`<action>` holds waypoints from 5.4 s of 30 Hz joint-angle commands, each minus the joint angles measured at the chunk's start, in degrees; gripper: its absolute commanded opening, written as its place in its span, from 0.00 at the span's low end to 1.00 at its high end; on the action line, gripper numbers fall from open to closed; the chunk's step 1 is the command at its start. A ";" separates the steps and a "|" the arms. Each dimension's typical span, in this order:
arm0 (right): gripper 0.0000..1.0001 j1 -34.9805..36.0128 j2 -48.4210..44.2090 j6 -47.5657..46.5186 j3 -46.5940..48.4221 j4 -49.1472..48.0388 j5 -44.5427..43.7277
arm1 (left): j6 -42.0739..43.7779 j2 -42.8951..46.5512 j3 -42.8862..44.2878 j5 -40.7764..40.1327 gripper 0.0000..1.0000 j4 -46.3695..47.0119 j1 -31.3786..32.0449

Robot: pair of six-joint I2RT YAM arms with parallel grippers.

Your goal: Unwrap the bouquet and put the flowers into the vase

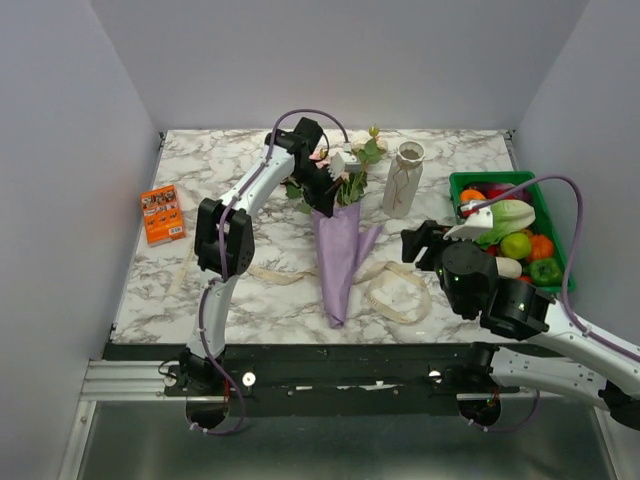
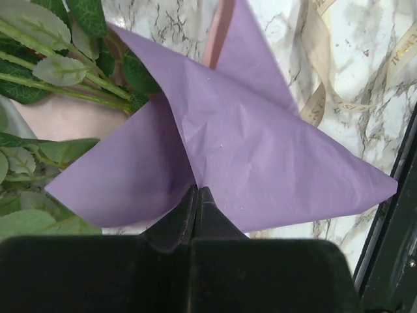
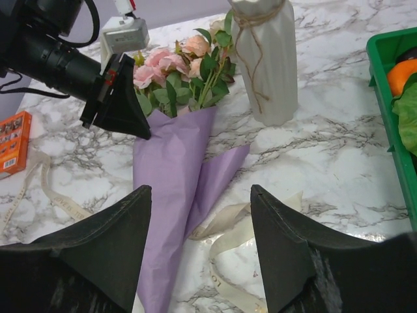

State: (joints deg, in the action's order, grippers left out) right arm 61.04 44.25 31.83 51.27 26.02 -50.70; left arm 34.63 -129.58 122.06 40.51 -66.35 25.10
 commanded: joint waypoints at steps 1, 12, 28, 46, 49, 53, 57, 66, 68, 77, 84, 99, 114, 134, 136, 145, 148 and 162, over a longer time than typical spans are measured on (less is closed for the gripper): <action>0.70 -0.13 -1.36 -0.90 0.33 -1.85 1.04 | 0.35 1.16 6.25 -0.52 0.00 -5.89 -0.58; 0.69 -0.22 -3.38 -0.72 -1.87 -2.91 2.62 | -7.02 10.57 6.35 -8.79 0.00 -11.26 1.79; 0.77 -0.30 -2.33 -2.48 -1.78 -3.78 3.41 | -1.68 12.26 -9.83 -3.97 0.99 -1.68 -3.12; 0.68 -0.39 -0.74 -3.97 -0.90 -5.80 6.75 | 11.33 5.04 -8.77 10.99 0.98 -3.44 -7.44; 0.66 -0.39 -0.92 -4.06 -0.82 -5.81 7.19 | 11.60 3.99 -8.59 10.03 0.95 -3.53 -7.70; 0.63 -0.48 -1.80 -3.97 -1.08 -5.98 7.89 | 10.81 3.46 -7.45 9.41 0.94 -2.38 -8.84; 0.61 -0.39 -2.06 -3.80 -1.43 -6.07 7.89 | 13.26 2.67 -5.52 10.99 0.76 -7.11 -9.19; 0.59 -0.57 -1.27 -4.06 -1.08 -6.42 6.58 | 20.82 -1.56 0.64 18.64 0.28 -20.31 -8.76; 0.58 -0.65 -1.62 -3.97 -0.91 -6.42 6.40 | 21.44 -0.76 -0.07 17.94 0.12 -20.31 -8.58; 0.57 -0.92 -3.55 -3.62 -1.61 -6.60 6.49 | 22.50 1.26 -3.85 15.39 0.13 -20.40 -8.58; 0.56 -1.01 -4.08 -3.45 -1.78 -6.60 6.40 | 21.36 1.52 -2.45 14.95 0.00 -20.49 -8.67; 0.56 -1.18 -5.66 -3.01 -2.31 -6.95 6.14 | 2.21 14.96 -1.99 4.93 0.00 -11.46 1.34; 0.80 -1.27 -7.51 -4.67 -3.37 -6.95 4.12 | -18.26 16.54 1.43 -6.75 0.99 -1.26 -6.09; 0.81 -1.36 -11.02 -5.29 -4.50 -6.95 4.03 | -19.43 26.23 -25.86 -29.88 0.99 22.67 5.57; 0.81 -1.36 -11.38 -5.12 -5.12 -6.77 4.12 | -20.30 25.26 -22.50 -29.35 0.99 20.39 5.66; 0.82 -1.36 -3.23 -1.88 -5.38 -3.09 6.12 | -22.94 28.86 -15.11 -25.74 0.99 15.46 5.57; 0.81 -1.44 3.96 4.62 -6.18 -1.16 7.89 | -23.12 29.21 -11.24 -27.94 0.99 12.13 5.66; 0.71 -17.62 16.30 18.10 -19.97 -16.95 25.99 | -23.30 37.02 -9.55 -29.97 0.99 5.00 -5.15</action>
State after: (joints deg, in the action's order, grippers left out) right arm 45.60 59.13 50.46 32.88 21.08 -33.23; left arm 11.49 -95.79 113.99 10.83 -57.69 23.16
